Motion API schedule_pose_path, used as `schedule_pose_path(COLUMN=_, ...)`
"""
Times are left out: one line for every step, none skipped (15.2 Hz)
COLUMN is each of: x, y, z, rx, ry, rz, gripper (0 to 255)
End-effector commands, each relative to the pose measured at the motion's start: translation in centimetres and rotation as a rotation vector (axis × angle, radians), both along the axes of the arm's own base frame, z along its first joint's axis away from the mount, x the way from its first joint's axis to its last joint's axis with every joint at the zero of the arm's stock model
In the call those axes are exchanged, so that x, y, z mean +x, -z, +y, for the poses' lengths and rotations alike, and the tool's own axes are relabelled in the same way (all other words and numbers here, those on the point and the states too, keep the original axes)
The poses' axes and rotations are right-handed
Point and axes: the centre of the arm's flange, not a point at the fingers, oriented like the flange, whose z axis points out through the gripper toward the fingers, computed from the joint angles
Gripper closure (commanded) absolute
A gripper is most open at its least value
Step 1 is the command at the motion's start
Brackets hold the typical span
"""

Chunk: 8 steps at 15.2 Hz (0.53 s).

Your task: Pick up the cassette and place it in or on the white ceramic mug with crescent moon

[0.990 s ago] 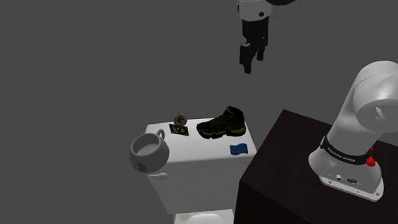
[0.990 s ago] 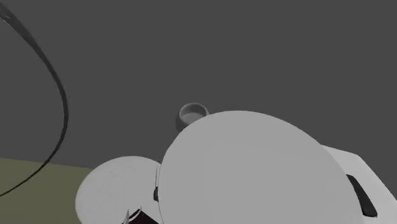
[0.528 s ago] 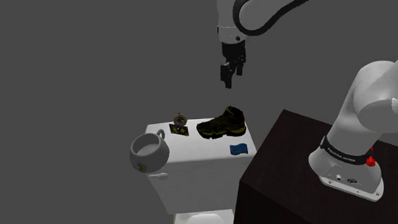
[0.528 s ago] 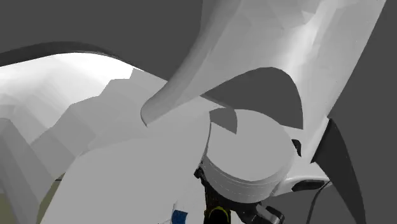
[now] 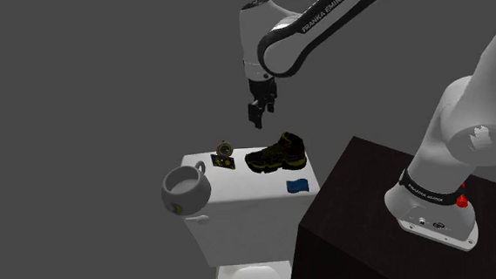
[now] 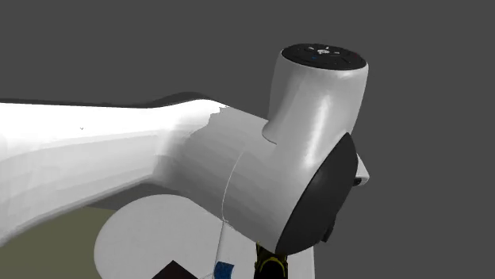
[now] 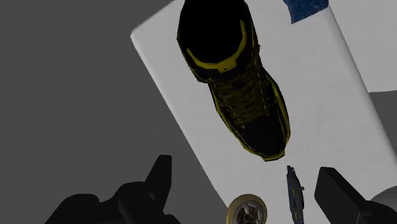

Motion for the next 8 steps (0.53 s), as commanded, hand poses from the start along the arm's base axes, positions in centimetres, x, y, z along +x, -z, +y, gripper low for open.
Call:
schedule_pose_path(x=1.0, y=1.7, z=1.3, rx=0.007, ry=-0.023, rz=-0.006, gripper=0)
schedule_pose_path(x=1.7, y=2.6, z=1.9, rx=0.01, ry=-0.034, rz=-0.009, gripper=0)
schedule_pose_path(x=2.5, y=3.4, z=2.4, rx=0.013, ry=-0.046, rz=-0.011, gripper=0)
schedule_pose_path(x=3.2, y=4.2, z=3.0, rx=0.016, ry=-0.057, rz=-0.014, gripper=0)
schedule_pose_path(x=4.0, y=5.1, z=3.6, rx=0.019, ry=-0.068, rz=-0.017, gripper=0)
schedule_pose_path(x=4.7, y=5.9, z=4.2, rx=0.022, ry=-0.079, rz=-0.019, gripper=0)
schedule_pose_path(x=5.4, y=6.7, z=4.8, rx=0.025, ry=-0.09, rz=-0.022, gripper=0)
schedule_pose_path(x=6.2, y=7.6, z=5.4, rx=0.028, ry=-0.102, rz=-0.025, gripper=0)
